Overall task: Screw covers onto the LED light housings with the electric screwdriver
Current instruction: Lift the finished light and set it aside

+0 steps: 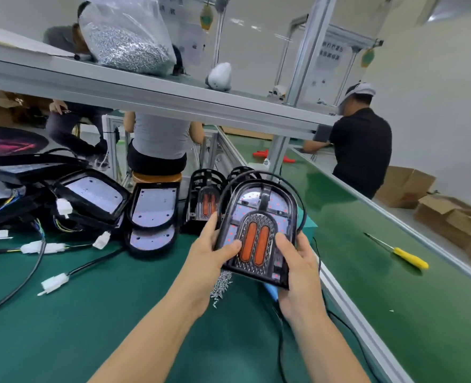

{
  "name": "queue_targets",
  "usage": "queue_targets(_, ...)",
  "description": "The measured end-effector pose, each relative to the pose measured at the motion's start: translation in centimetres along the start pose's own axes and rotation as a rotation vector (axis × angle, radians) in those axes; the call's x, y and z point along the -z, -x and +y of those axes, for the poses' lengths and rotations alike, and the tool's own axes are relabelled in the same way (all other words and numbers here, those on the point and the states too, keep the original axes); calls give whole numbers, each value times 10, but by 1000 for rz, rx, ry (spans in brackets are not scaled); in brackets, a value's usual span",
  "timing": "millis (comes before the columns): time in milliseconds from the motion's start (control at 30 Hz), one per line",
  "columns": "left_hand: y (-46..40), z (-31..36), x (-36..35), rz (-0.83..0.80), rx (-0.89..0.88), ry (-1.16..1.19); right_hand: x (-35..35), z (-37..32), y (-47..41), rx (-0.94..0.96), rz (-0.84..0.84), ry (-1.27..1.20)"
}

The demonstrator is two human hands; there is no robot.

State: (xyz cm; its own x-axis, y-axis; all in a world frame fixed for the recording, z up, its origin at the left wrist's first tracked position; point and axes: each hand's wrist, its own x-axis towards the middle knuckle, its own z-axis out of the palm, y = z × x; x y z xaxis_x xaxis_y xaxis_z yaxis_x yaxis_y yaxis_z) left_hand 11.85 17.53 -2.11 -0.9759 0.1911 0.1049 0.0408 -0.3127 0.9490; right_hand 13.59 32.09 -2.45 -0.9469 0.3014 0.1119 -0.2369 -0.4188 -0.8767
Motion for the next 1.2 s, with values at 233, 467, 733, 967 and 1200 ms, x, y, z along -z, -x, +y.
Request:
queue_targets(233, -48, -15, -80, -133, 98, -104, 61, -36, -21, 106, 228, -11)
queue_targets(467, -77, -50, -141, -204, 187, -177, 114, -47, -42, 134, 422, -30)
queue_targets(733, -76, -84, -182, -364, 2, -836, 165, -33, -87, 146, 731, -1)
queue_targets(967, -64, -111, -195, -721, -96, -1254, 191, -18, -111, 67, 948, 194)
queue_targets(1200, -68, -122, -193, -815, -75, -1383, 201, -14, -127, -108, 1068, 332)
